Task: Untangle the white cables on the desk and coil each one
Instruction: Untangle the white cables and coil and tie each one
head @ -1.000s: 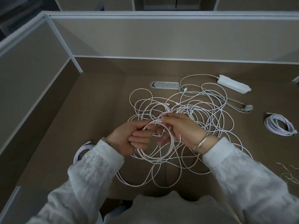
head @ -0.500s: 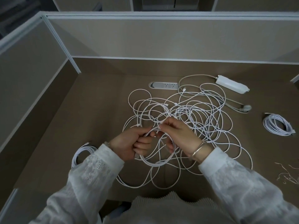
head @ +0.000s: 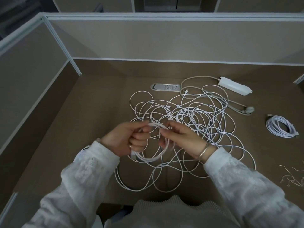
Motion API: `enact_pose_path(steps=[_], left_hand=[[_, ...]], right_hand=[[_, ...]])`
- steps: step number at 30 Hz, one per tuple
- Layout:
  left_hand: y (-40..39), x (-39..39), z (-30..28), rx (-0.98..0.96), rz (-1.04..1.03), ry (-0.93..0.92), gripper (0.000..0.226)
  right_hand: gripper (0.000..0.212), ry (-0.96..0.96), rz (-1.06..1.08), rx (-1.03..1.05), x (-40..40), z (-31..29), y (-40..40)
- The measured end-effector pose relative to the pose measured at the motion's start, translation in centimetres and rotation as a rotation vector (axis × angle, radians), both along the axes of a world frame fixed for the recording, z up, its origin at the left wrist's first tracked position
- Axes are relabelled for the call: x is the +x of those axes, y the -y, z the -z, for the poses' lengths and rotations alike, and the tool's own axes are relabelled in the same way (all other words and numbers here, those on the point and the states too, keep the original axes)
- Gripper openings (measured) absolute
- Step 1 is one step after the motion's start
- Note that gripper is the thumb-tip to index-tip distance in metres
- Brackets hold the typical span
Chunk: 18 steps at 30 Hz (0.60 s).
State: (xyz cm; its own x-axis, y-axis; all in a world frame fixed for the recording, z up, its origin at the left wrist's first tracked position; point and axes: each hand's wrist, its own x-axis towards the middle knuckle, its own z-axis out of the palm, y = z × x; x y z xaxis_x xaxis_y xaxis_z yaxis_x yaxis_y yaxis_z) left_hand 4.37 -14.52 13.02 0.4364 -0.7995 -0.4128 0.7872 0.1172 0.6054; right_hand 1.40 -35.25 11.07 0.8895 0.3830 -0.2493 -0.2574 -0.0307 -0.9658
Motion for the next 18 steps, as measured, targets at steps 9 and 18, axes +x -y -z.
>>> enact_pose_path(steps=[9, 18], left_hand=[[-10.0, 3.8, -3.0, -0.388, -0.286, -0.015, 0.062], [-11.0, 3.9, -2.8, -0.251, -0.595, 0.187, 0.045]], right_hand=[[0.009, 0.353, 0.063, -0.708, 0.8, 9.0, 3.3], [0.021, 0.613, 0.158, -0.856, 1.7, 5.8, 3.5]])
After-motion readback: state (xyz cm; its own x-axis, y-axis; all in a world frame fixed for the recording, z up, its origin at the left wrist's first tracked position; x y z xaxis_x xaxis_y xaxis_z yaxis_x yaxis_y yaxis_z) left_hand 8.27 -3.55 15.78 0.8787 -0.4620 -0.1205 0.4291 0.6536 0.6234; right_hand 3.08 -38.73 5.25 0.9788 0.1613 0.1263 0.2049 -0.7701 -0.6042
